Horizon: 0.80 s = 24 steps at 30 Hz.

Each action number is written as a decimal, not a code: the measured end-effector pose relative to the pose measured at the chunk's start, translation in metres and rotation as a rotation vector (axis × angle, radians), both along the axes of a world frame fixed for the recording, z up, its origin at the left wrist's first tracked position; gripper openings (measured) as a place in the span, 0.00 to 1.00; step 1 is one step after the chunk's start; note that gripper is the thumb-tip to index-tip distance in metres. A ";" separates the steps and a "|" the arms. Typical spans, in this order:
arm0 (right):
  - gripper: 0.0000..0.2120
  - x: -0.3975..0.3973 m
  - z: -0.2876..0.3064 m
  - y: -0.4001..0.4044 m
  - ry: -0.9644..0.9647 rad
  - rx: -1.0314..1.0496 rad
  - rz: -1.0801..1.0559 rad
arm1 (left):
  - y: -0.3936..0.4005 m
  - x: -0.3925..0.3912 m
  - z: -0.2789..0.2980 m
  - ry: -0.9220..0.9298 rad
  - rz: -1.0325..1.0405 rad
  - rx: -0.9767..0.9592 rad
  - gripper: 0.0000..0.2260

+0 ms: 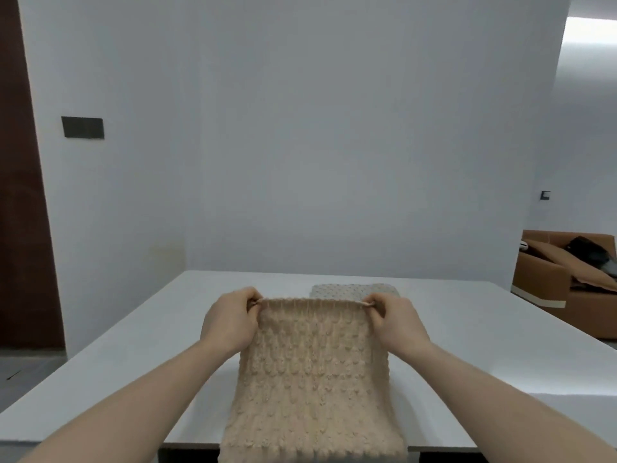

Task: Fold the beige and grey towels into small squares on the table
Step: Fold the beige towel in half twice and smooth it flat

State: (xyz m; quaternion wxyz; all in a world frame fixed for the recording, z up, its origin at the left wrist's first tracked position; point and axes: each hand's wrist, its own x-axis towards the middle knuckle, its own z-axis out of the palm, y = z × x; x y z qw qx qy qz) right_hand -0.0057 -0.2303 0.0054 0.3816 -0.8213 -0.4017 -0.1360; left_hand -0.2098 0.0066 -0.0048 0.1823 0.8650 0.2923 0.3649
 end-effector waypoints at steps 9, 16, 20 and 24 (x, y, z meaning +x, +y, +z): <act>0.09 0.043 -0.059 0.032 0.089 -0.078 -0.056 | 0.027 0.044 -0.069 0.051 0.017 -0.068 0.08; 0.11 0.055 -0.097 0.048 0.139 0.015 -0.050 | 0.041 0.073 -0.102 0.002 0.052 -0.169 0.08; 0.09 0.060 -0.116 0.050 0.142 0.086 -0.055 | 0.048 0.078 -0.111 -0.087 0.063 -0.226 0.07; 0.10 0.061 -0.114 0.048 0.194 0.155 -0.065 | 0.050 0.078 -0.112 -0.094 0.086 -0.200 0.07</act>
